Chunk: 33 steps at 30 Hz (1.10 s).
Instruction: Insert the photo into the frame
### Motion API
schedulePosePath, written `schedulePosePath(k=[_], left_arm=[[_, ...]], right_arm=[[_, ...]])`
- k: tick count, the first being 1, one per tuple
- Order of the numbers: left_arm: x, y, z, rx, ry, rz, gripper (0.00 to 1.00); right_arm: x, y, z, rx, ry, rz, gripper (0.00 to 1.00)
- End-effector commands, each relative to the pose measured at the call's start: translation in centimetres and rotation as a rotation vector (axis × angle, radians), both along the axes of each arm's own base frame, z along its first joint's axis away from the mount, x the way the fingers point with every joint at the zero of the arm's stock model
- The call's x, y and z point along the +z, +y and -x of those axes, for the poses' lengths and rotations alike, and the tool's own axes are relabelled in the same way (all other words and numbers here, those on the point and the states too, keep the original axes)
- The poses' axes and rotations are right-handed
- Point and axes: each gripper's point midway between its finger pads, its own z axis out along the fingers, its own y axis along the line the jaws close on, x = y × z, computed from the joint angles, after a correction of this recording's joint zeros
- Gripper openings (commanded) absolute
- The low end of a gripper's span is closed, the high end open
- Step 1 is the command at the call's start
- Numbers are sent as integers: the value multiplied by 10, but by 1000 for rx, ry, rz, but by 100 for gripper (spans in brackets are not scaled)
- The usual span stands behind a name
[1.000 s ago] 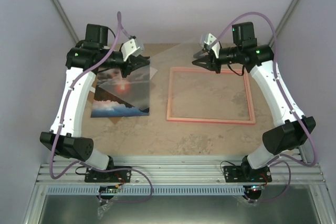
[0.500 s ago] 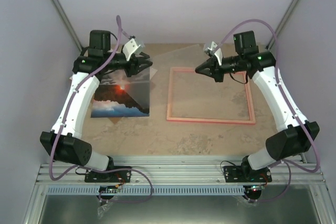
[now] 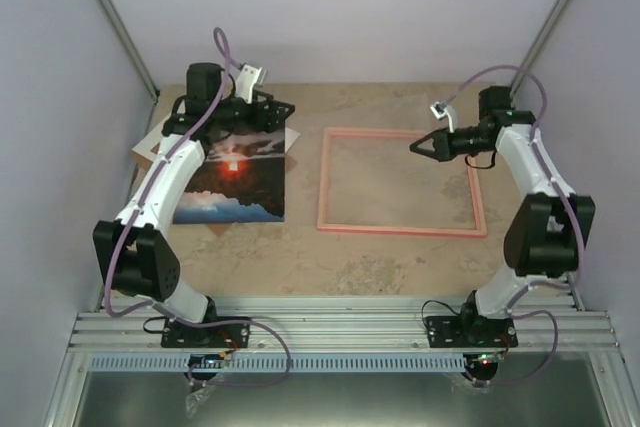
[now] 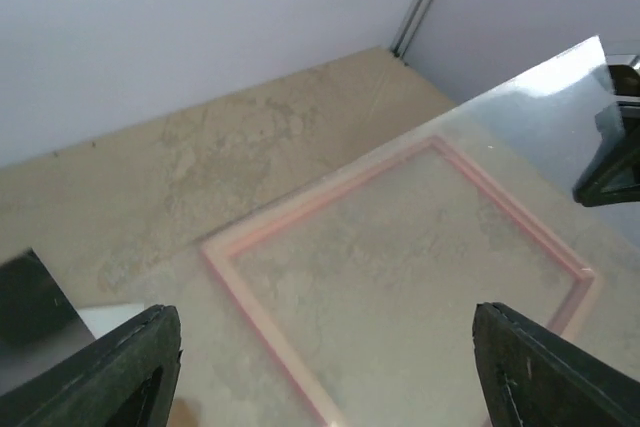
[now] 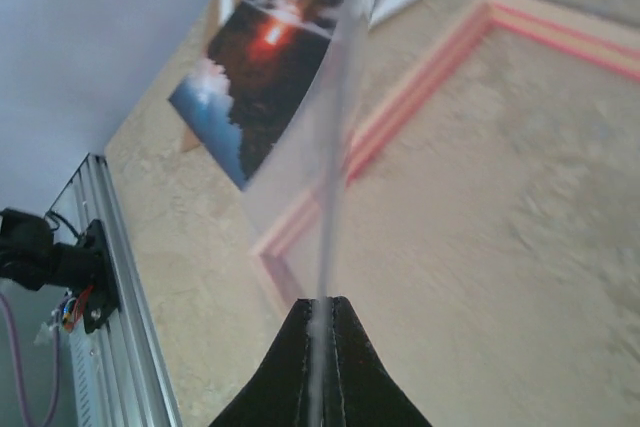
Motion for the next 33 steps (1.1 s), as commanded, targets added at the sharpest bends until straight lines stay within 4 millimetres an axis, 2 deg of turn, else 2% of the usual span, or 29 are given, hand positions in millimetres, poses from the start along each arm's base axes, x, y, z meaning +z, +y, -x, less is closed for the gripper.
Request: schedulePosePath(k=[1,2,6,10,14,24,33], left_arm=[[-43,1,-16,73,131,38,81],[-55,0,-17,76,152,29,80],[-101,-8,-17,82,240,-8,77],[-149,-12,-13,104,356,-33,74],[-186,-12,-8,118,451,-46,71],[-220,-21,-8,118,499,-64,70],[-241,-48,2,82,554,-54,67]], right_arm=[[-46,-28,-22,-63,134,24,1],[-60,-35,-27,-74,167,34,1],[-91,-58,-40,-122,241,65,1],[-112,-74,-52,-148,269,108,0],[-125,-83,-57,-151,302,133,1],[-142,-109,-68,-178,333,192,1],[-146,-117,-75,-189,332,214,1]])
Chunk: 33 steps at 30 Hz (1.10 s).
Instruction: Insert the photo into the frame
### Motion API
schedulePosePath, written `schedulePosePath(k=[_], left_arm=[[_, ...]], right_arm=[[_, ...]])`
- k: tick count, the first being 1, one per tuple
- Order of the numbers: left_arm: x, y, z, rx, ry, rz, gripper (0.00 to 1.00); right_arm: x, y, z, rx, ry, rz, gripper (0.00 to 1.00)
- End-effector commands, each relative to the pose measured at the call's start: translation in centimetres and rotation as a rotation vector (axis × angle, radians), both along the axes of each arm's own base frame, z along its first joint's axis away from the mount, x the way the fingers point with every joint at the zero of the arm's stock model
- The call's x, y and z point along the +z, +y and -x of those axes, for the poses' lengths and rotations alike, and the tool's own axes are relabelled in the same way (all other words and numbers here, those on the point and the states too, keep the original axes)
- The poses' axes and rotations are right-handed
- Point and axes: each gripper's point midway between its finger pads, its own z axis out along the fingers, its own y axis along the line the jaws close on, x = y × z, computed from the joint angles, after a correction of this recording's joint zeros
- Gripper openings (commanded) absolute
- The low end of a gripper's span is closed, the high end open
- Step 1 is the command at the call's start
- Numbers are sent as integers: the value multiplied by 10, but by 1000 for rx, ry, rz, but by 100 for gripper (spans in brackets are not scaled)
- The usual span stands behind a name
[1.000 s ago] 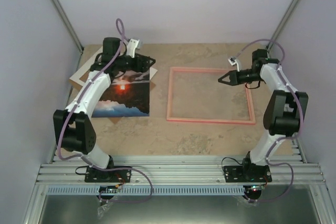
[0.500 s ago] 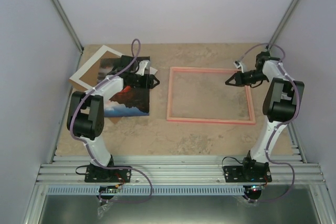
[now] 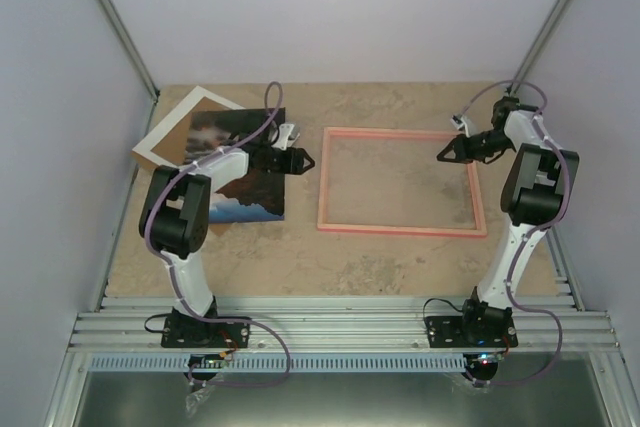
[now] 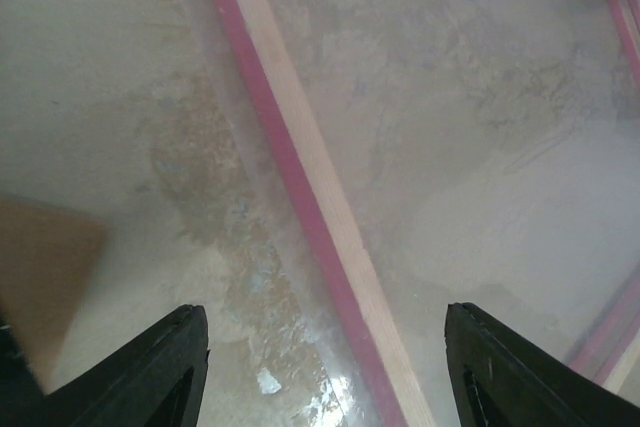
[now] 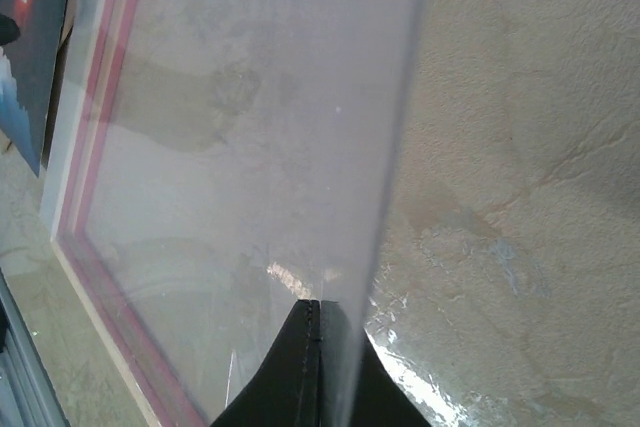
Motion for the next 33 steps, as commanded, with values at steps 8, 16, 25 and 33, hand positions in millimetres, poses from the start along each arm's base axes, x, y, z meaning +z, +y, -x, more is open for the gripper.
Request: schedulePosePath(k=[8,16,25,33], left_arm=[[-28,-16,0,13,61,15,63],[-38,-22,4,3,77,0,62],[-51,-25,4,21,88,-51,63],[-56,-25,1,27,93,-63,64]], right_arm=[[-5,-15,-2,1,2,41,0],[-2,-17,-2,6,-5,48,1],[6,-20,-3,7,-25,48,1],[7,-27,-5,9,-29,75,0]])
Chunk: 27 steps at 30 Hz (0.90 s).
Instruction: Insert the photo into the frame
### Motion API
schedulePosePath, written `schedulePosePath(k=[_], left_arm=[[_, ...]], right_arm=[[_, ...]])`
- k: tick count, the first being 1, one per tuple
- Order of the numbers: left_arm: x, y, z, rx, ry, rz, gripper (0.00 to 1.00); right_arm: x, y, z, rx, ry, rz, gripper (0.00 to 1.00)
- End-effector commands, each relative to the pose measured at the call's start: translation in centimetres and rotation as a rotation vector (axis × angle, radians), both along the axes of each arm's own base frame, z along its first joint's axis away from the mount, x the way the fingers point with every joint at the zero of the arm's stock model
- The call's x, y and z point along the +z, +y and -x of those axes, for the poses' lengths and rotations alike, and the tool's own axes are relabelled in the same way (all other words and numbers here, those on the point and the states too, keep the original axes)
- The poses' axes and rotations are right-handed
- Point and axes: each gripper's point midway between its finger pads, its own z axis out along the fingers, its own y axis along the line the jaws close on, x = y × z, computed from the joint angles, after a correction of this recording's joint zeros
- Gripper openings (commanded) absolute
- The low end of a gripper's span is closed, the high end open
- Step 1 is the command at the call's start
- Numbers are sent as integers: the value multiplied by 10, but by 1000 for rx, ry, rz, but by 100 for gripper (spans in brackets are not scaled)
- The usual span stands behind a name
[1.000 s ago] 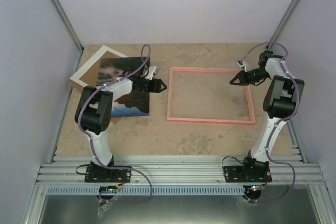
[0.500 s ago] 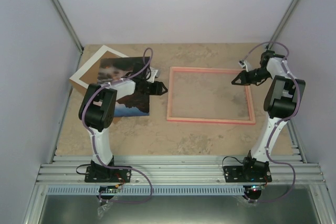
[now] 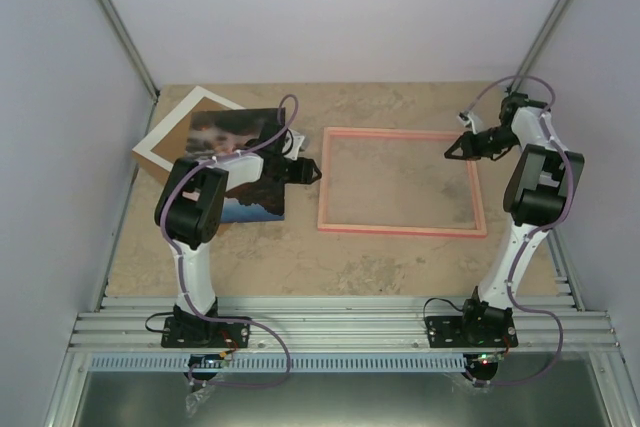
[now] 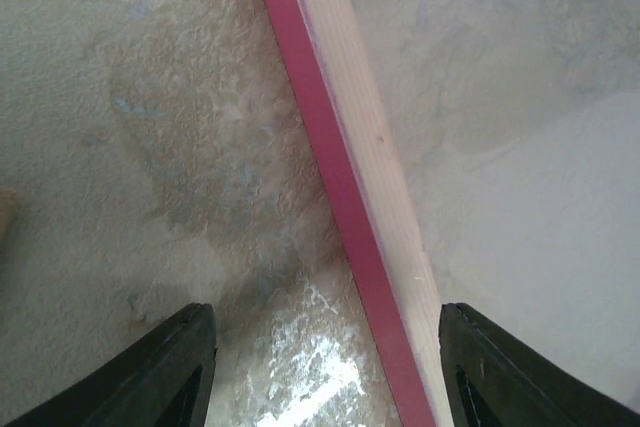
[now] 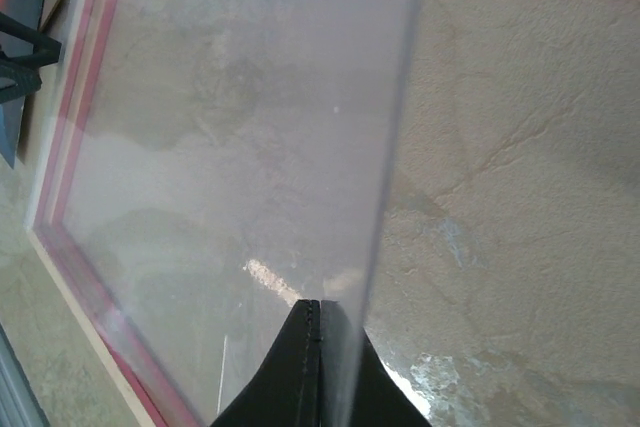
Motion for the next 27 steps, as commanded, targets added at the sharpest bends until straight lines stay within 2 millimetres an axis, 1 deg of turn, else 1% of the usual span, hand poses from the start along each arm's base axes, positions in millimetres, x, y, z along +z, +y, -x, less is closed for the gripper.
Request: schedulePosePath(k=[1,10,16,22,27], left_arm=[[-5,-3,-7,10,-3,-13,64],[-10,-8,-6,-1,1,-28,65],[-14,-8,-6,1,2,-48,65],[-17,-10,-7,0,3,-65,65],[-21,-10,-6,-2,5,-82,64]], right_arm=[[0,-10,-4,3,-7,30,1],[-4,-13,-4,3,1,39,0],[-3,-16,-5,-7,0,46,0],[-4,-15,-3,-20,6,37,0],[-2,-14,-2,-25,-12,25,1]])
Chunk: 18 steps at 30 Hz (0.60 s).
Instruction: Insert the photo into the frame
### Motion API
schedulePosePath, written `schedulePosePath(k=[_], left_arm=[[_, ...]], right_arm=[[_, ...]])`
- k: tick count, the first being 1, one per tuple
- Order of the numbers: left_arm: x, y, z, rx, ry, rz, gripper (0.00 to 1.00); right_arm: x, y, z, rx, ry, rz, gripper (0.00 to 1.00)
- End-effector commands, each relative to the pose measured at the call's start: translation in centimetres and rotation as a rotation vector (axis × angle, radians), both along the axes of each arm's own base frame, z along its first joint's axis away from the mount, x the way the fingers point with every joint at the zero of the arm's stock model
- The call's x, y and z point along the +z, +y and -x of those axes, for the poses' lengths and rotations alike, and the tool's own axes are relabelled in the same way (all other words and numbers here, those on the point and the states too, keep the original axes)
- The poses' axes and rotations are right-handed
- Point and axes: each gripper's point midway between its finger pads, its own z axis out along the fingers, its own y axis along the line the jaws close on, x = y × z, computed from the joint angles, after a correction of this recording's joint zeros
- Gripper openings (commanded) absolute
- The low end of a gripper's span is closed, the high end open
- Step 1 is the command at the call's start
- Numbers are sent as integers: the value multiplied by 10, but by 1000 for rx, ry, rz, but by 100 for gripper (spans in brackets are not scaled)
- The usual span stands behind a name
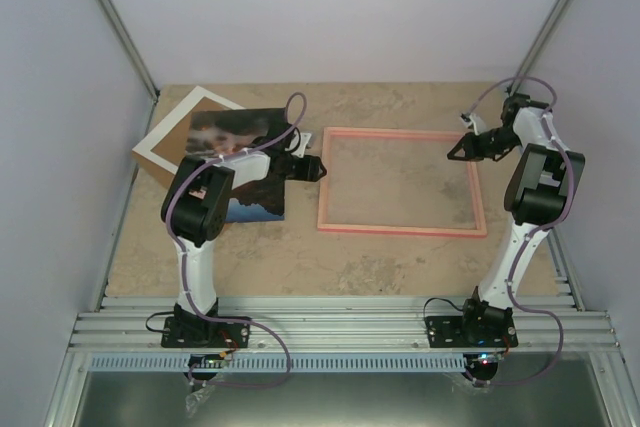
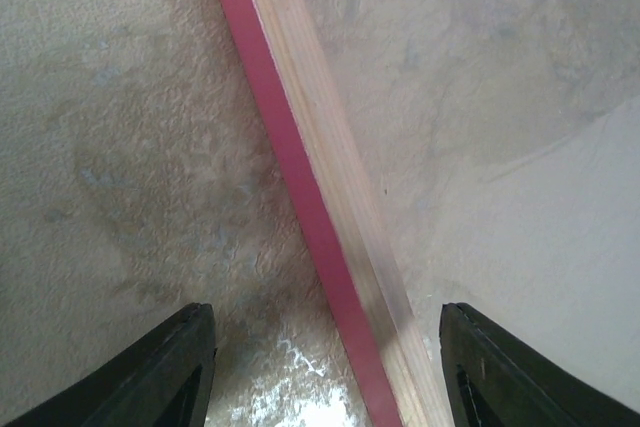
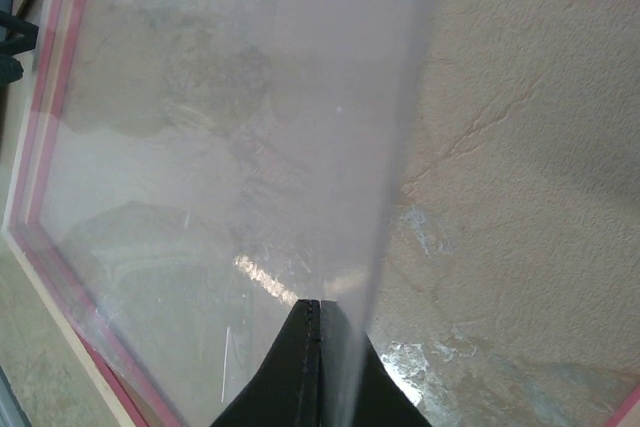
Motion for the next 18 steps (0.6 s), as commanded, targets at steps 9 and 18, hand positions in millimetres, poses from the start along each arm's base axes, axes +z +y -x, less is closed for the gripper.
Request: schedulePosePath(k=[9,18], left_arm=[[-23,4,6,6,45,-65,64],[-26,3,6,6,49,-70,64]], right_arm=[[15,2,2,3,-79,-55,1],[14,-4,0,-15,-84,-43,1]])
